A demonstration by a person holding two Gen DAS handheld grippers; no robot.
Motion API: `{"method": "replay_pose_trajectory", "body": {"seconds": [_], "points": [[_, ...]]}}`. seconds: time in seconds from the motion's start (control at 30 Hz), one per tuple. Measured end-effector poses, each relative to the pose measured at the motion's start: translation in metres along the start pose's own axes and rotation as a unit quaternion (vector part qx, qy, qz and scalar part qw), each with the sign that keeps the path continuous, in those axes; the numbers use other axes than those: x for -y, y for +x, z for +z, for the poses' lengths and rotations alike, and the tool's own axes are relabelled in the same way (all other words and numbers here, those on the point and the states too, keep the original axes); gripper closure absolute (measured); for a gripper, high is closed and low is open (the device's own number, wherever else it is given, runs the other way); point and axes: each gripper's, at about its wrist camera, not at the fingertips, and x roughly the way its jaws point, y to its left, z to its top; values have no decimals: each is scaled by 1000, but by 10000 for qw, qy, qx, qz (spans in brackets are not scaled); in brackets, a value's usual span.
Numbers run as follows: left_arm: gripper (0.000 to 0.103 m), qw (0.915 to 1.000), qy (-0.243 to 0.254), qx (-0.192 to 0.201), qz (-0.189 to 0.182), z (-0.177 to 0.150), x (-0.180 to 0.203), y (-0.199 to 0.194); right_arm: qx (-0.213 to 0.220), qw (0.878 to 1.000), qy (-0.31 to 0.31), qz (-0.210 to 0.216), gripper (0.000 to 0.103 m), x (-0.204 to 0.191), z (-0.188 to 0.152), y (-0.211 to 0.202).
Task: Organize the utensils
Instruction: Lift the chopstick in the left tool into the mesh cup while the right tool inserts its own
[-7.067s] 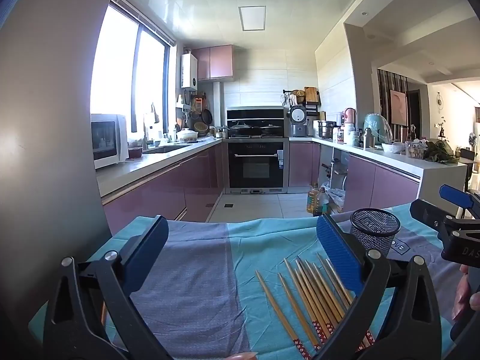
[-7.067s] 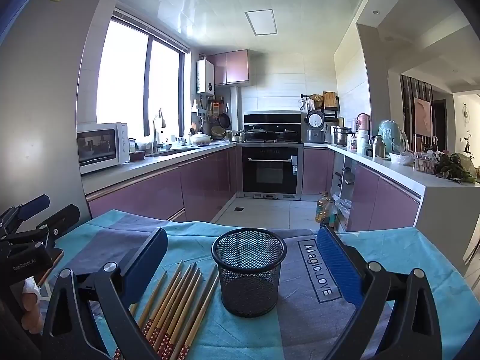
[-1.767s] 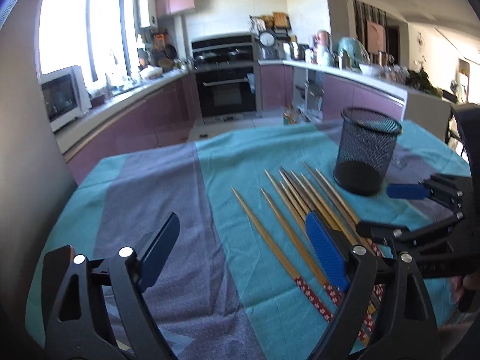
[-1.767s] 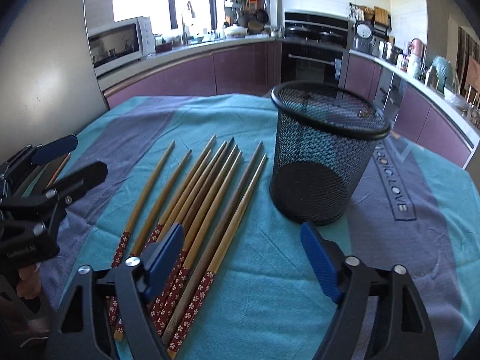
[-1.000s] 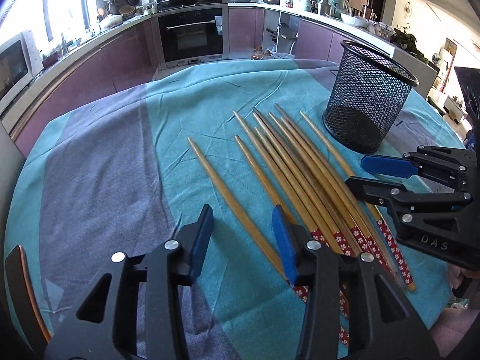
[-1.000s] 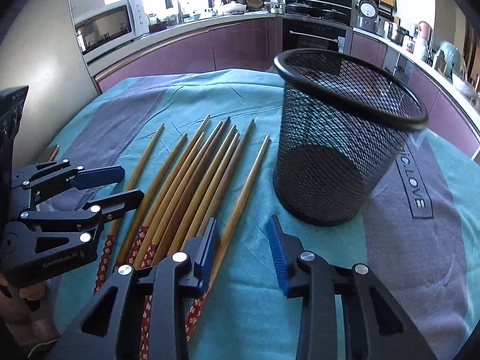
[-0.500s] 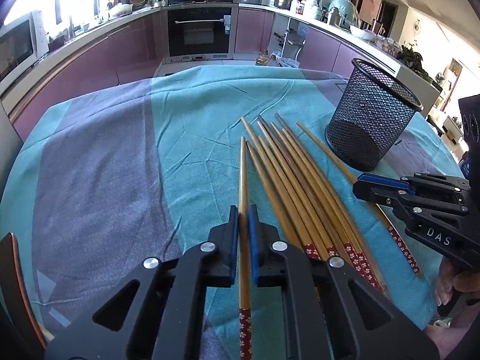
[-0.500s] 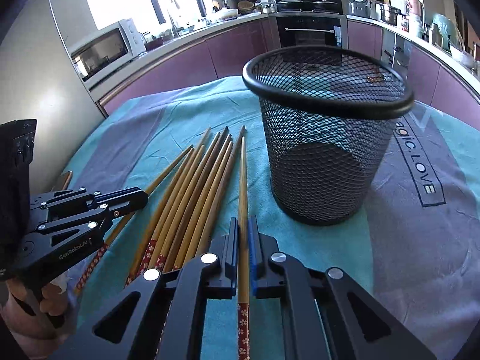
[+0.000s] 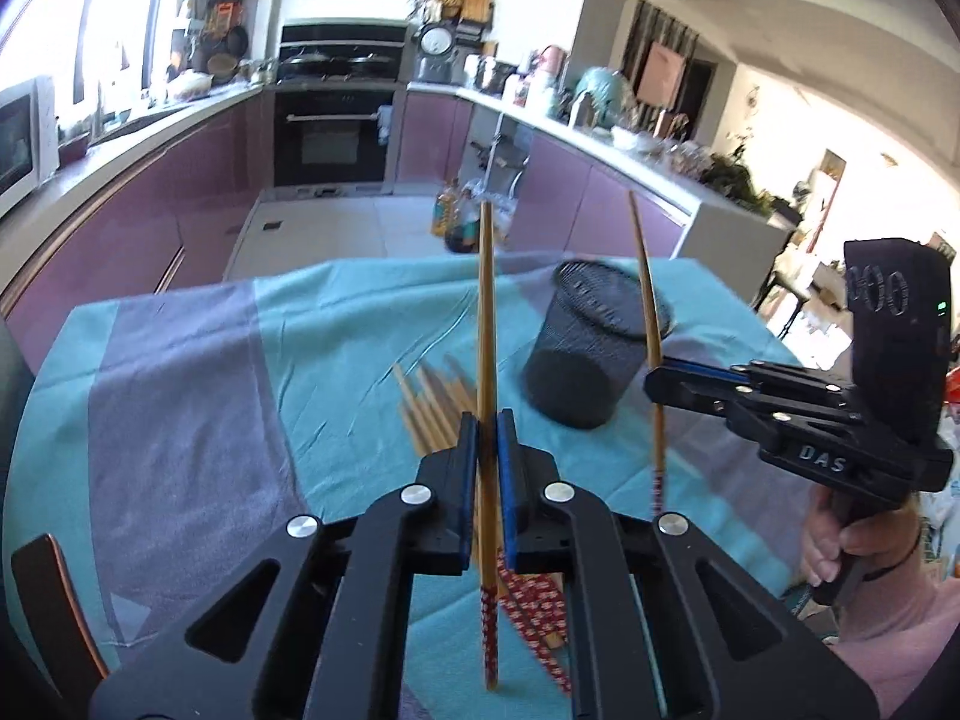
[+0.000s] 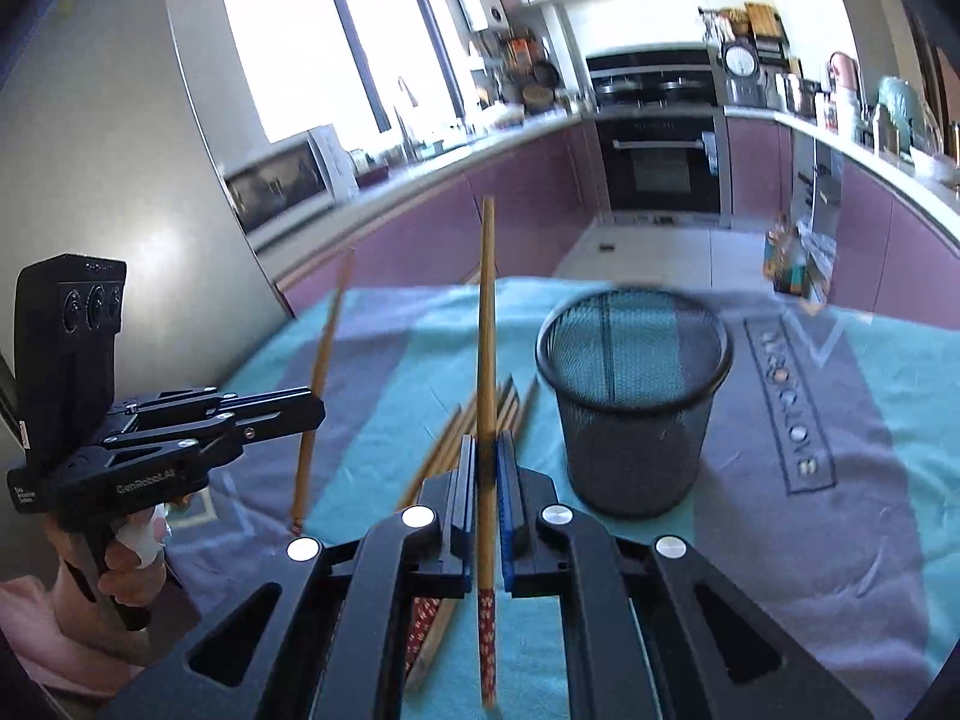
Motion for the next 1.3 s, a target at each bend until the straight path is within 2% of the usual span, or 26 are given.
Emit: {"method": "replay_pose_trajectory", "body": {"seconds": [0.3,0.53,0.67,0.77,0.83,0.97,1.3], "points": [[96,9961,89,720,-502,45,23,-49,571,9982,-123,132,97,2,27,-35],[96,9900,50,1170,-793,93,47,-58,1064,9940,-258,-50,97,6,64,-58],[96,9867,116,1427,-770,118,64,-56,1324,9905,-307,-225,97,13,82,-62],[96,9854,176,1578,-621,132,77,-49,1415,9886,-321,-403,97,20,91,-58],[96,9860,159,1545,-601,139,85,-40,1377,9889,-286,-470,97,27,93,-52],[96,9897,195,1313,-542,140,99,-18,1034,9928,-220,-556,97,39,89,-30],[95,9972,568,341,-343,109,112,72,-33,9982,-109,-581,97,50,66,24]]}}
